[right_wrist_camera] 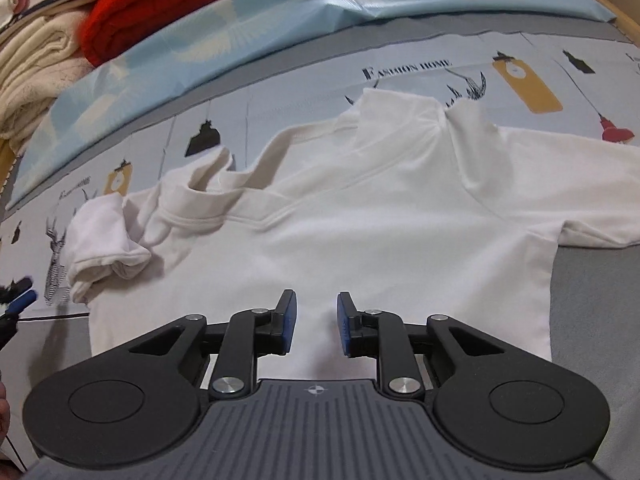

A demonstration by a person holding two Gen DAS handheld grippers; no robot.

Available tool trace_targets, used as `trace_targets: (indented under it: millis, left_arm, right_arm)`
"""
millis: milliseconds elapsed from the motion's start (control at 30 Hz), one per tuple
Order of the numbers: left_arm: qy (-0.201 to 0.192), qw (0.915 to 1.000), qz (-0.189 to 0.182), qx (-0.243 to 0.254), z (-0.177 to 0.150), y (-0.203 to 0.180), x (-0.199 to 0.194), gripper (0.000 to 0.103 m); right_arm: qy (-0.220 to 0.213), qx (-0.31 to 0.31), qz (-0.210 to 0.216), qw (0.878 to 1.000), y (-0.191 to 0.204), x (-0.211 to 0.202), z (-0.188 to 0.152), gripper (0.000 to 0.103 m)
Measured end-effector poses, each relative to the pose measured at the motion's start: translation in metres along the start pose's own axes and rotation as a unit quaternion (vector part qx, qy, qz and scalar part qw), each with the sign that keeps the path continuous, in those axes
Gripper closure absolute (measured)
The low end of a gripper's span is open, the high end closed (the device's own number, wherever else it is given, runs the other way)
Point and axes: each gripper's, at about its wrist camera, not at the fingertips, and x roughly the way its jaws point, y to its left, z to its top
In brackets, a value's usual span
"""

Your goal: Fold small clothes

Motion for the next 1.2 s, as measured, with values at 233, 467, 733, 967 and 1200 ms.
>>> trace_targets:
  millis: [233,467,733,967,1200]
  left_arm:
    - [0.011,0.9928,0.030,-0.116,-0.014,0.008,0.037,0.056]
    - [-0.025,0.9953,0.053,-0.078,-0.008,0.002,0.034,0.100]
    - [-0.182,0.9491,0.253,0.046,0.040,0.025,-0.059,0.100]
    - [-0.270,0.8565,0.439,-0.022,0.065,0.129,-0.153,0.099]
    - [-0.250,0.8514,0.446,-0.116,0.065,0.169,-0.179,0.088]
  right_arm:
    - [0.003,-0.002,-0.001,1.000,0.001,0.006,0.001,0.080]
    - [0.008,0.000,-0.005,1.000,-0.001,0.011,0.002,0.080]
    - [0.013,-0.006,0.000,1.000,0.003,0.014,0.001,0.080]
    - [0.008,-0.008,0.005,1.000,0.003,0.009,0.003,0.080]
    - [0.007,-0.005,-0.001,1.000,-0.002,0.008,0.004,0.080]
